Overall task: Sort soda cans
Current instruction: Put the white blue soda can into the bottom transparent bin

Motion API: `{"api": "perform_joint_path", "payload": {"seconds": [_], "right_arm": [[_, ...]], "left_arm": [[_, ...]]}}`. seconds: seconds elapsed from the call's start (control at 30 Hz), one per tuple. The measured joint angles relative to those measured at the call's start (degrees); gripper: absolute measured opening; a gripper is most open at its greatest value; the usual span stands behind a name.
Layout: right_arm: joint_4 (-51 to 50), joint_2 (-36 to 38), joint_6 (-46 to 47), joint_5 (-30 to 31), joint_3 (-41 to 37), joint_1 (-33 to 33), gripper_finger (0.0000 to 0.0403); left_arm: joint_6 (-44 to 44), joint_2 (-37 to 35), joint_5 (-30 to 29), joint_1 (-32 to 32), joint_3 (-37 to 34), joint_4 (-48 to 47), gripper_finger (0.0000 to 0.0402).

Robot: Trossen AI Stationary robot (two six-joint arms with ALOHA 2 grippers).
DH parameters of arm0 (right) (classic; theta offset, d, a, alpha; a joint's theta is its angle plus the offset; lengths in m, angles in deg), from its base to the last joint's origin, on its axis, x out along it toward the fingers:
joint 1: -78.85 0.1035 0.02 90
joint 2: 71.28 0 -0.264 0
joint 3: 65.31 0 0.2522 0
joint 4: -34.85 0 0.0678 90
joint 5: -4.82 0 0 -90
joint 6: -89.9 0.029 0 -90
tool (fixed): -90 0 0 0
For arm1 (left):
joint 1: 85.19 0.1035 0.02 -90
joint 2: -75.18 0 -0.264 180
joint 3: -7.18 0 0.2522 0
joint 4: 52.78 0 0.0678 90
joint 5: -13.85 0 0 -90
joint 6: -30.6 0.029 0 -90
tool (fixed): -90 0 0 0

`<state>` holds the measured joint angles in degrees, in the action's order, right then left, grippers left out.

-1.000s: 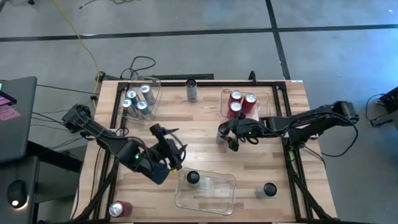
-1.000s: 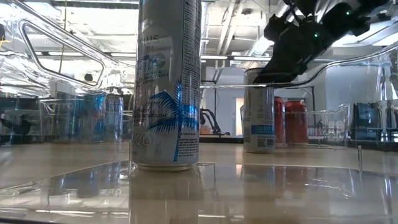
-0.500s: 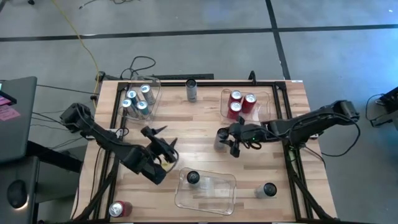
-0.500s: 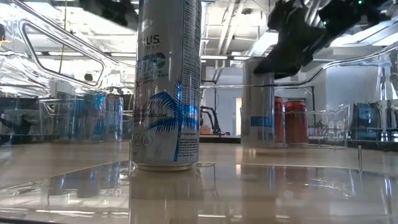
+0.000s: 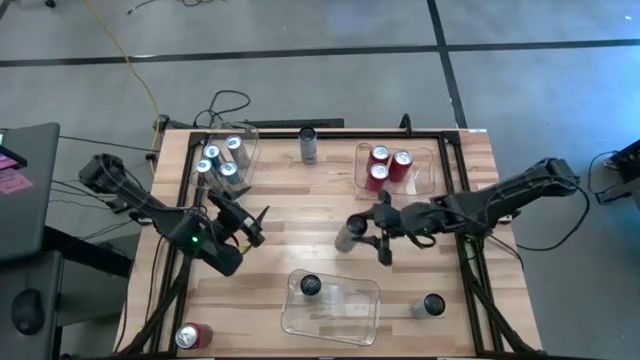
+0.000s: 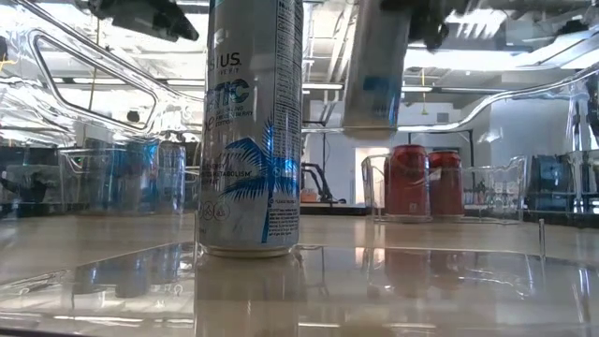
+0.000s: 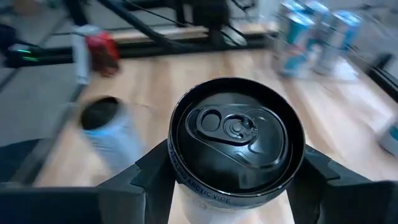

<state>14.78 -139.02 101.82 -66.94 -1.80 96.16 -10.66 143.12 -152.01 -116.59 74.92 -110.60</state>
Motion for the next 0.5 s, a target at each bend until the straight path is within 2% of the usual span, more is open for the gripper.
{"api": "perform_joint_path", "payload": {"seconds": [0.13, 0.33, 0.5], "right_arm": [[-1.8, 0.0, 0.1, 0.0, 3.8, 4.9, 0.0235], [-2.6, 0.0, 0.2, 4.6, 6.5, 12.9, 0.0235], [-1.9, -3.1, 1.9, 5.4, 6.5, 16.2, 0.0235]], "left_arm": [[4.5, -2.1, 0.0, 0.0, 0.0, 2.3, 0.0320], [10.6, -2.3, -0.1, 0.0, 0.0, 6.8, 0.0320], [11.2, -1.8, -0.1, 0.0, 0.0, 9.7, 0.0320]]}}
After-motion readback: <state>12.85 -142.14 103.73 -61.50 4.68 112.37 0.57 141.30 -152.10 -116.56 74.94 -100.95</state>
